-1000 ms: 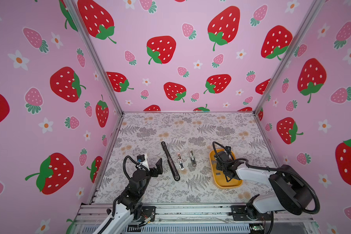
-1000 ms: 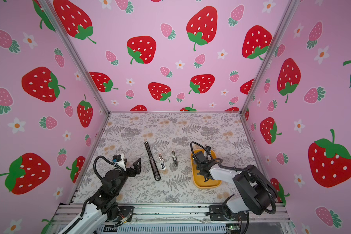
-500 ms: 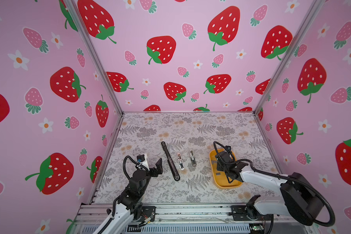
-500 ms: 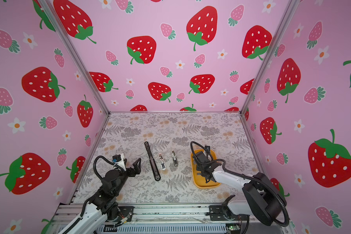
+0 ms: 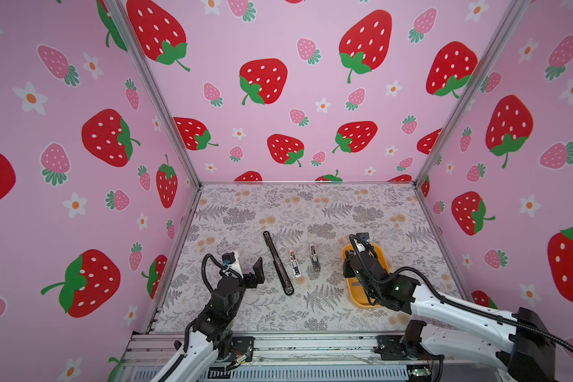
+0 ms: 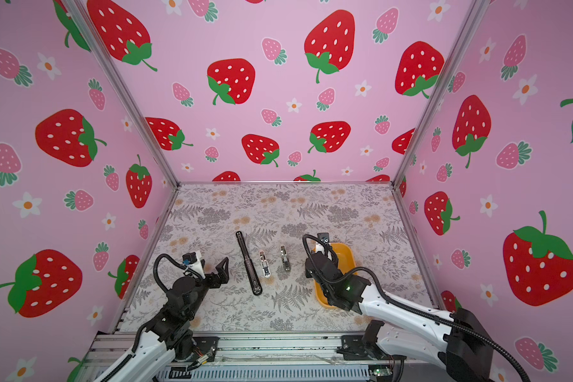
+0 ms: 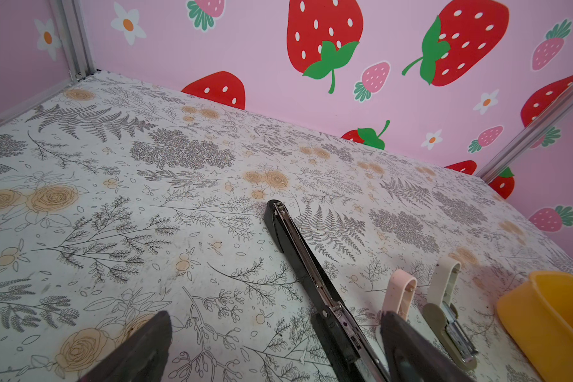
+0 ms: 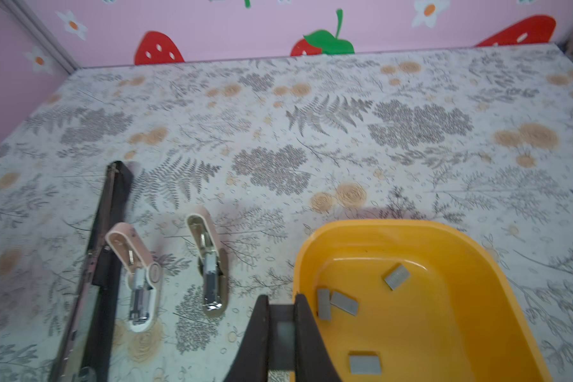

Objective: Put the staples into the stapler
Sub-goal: 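Lift the staple strip and carry it over the open black stapler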

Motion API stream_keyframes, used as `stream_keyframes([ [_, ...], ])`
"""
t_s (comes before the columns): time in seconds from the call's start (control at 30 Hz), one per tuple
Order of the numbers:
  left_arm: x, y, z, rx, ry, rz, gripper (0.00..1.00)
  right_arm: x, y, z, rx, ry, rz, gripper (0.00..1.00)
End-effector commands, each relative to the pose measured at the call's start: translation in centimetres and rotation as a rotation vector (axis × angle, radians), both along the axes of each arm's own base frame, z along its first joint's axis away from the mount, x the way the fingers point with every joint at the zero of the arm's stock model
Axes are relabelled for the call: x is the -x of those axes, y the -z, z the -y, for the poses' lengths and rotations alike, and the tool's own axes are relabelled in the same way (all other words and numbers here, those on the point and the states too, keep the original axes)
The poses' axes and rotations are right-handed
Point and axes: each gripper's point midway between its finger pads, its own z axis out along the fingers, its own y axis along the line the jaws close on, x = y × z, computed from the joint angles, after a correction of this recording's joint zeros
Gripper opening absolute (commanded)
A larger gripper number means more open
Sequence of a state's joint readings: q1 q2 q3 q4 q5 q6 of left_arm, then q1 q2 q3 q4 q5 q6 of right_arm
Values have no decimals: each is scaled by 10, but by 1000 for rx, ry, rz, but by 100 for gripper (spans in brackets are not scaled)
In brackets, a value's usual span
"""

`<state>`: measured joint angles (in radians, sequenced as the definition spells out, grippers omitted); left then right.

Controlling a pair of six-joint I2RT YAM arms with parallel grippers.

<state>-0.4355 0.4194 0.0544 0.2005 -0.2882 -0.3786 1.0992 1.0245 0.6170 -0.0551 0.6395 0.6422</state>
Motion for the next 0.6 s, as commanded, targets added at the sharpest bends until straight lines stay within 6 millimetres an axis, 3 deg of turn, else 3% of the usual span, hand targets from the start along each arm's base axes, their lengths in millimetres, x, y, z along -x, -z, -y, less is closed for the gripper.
stream_keyframes([
  [0.0,-1,1,-9,19,-56,-8,100,2,-35,-20,-43,-28,119,9],
  [0.27,-4,5,-11,10,-82,-40,100,25,-56,-93,12,-176,203,9],
  [0.57,-6,9,-9,-10,-78,-80,99,38,-28,-155,22,-327,154,9],
])
